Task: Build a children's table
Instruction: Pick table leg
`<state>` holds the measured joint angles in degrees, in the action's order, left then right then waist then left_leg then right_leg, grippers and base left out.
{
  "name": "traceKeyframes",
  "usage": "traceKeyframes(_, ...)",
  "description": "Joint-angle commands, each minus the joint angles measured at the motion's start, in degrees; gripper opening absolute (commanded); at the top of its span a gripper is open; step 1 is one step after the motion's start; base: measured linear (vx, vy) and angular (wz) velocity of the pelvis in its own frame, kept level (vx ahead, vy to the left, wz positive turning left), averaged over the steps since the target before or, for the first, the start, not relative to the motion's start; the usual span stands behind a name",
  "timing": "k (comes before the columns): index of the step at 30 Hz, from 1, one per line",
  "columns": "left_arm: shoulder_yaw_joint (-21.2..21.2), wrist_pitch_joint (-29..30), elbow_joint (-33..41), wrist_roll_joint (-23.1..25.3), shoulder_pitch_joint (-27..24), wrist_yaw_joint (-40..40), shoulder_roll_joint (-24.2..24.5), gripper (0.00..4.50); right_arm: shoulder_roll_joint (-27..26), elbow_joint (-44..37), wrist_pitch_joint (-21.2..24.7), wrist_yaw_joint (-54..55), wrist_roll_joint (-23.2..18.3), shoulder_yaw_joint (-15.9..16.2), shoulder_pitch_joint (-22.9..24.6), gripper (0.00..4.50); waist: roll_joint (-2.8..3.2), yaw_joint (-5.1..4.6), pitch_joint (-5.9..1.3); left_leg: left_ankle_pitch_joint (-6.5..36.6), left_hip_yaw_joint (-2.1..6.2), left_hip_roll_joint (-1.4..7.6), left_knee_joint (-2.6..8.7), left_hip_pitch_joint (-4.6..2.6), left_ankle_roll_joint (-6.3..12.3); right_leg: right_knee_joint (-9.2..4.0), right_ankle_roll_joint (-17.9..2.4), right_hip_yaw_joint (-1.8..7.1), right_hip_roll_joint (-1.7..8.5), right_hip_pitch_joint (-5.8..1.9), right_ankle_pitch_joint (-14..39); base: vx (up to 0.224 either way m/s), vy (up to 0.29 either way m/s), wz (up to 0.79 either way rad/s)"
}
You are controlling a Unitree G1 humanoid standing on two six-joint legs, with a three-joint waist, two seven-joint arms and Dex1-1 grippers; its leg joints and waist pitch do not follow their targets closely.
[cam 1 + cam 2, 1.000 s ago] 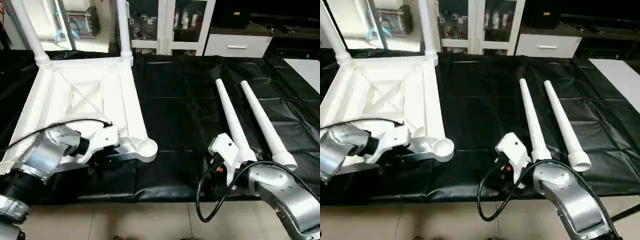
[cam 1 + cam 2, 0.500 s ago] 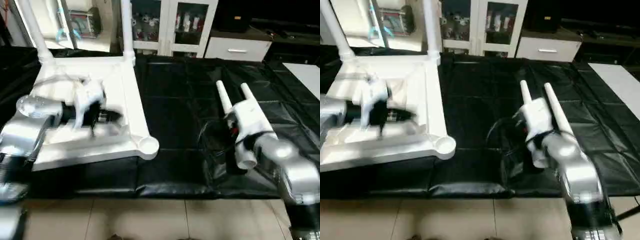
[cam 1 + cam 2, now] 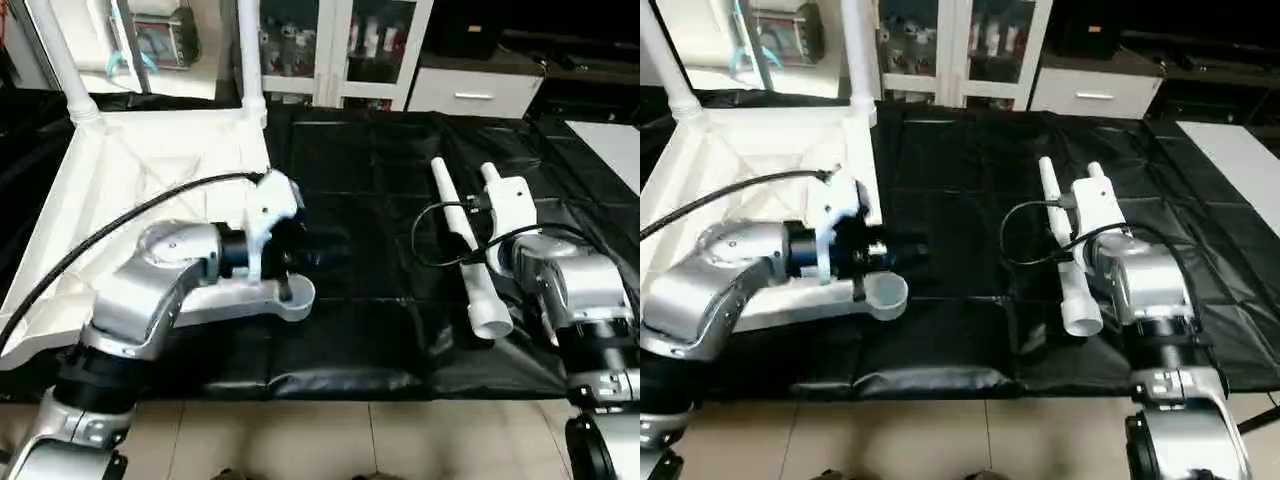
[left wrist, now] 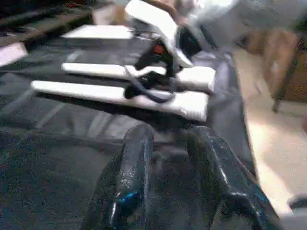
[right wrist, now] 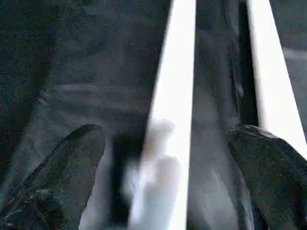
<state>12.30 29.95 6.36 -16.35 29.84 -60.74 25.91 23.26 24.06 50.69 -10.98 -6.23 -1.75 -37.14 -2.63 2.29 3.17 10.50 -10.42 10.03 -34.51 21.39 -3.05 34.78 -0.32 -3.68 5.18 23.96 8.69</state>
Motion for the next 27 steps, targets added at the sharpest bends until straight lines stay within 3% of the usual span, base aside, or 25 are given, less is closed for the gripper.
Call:
traceKeyframes(1, 2.31, 0.67, 2.68, 0.54, -0.21, -1.41, 0.89, 1.46, 0.74, 1.94, 2.97, -0.57, 0.07, -0.04, -0.78, 4.45, 0.14, 0.08, -3.63, 13.42, 0.66, 2.35, 4.17, -0.96, -2.37, -3.88, -9.47, 2.43, 2.56, -2.87, 18.53, 0.000, 0.000, 0.00)
traceKeyframes(4, 3.60, 0.30, 3.79, 2.26, -0.25, -0.64, 1.37, 1.46, 0.40, 3.65, 4.68, -2.00, -1.00, -0.42, -0.77, 4.45, -0.07, 0.00, -3.64, 15.34, 0.73, 2.39, 4.21, -1.05, -3.08, -4.15, -8.61, 2.46, 2.61, -2.69, 19.87, 0.000, 0.000, 0.00)
traceKeyframes(8, 4.99, -0.02, 3.90, 4.35, 0.07, 1.31, 1.77, 1.46, -0.25, 5.38, 6.99, -3.91, -2.23, -0.87, 1.07, 4.45, -0.19, 0.19, -3.70, 14.38, 0.80, 2.34, 4.16, -0.74, -3.00, -4.17, -7.90, 2.48, 2.80, -2.86, 20.25, 0.000, 0.000, 0.00)
traceKeyframes(17, 4.70, 1.02, 5.22, 3.38, 0.70, 0.32, 3.00, 1.46, -0.86, 6.87, 7.54, -2.79, -2.66, -3.23, 0.62, 3.56, 0.15, 0.18, -3.81, 14.18, 0.81, 2.29, 4.17, -0.83, -3.48, -3.85, -9.41, 2.39, 2.61, -2.80, 17.82, 0.000, 0.000, 0.00)
traceKeyframes(27, 4.88, 0.59, 4.63, 3.76, 1.08, 0.73, 3.30, 1.46, -1.01, 6.93, 6.71, -1.96, -2.64, -4.06, 0.24, 2.71, 0.30, 0.21, -3.80, 14.82, 0.86, 2.28, 4.23, -0.88, -3.71, -3.85, -9.47, 2.36, 2.60, -2.84, 17.93, 0.000, 0.000, 0.00)
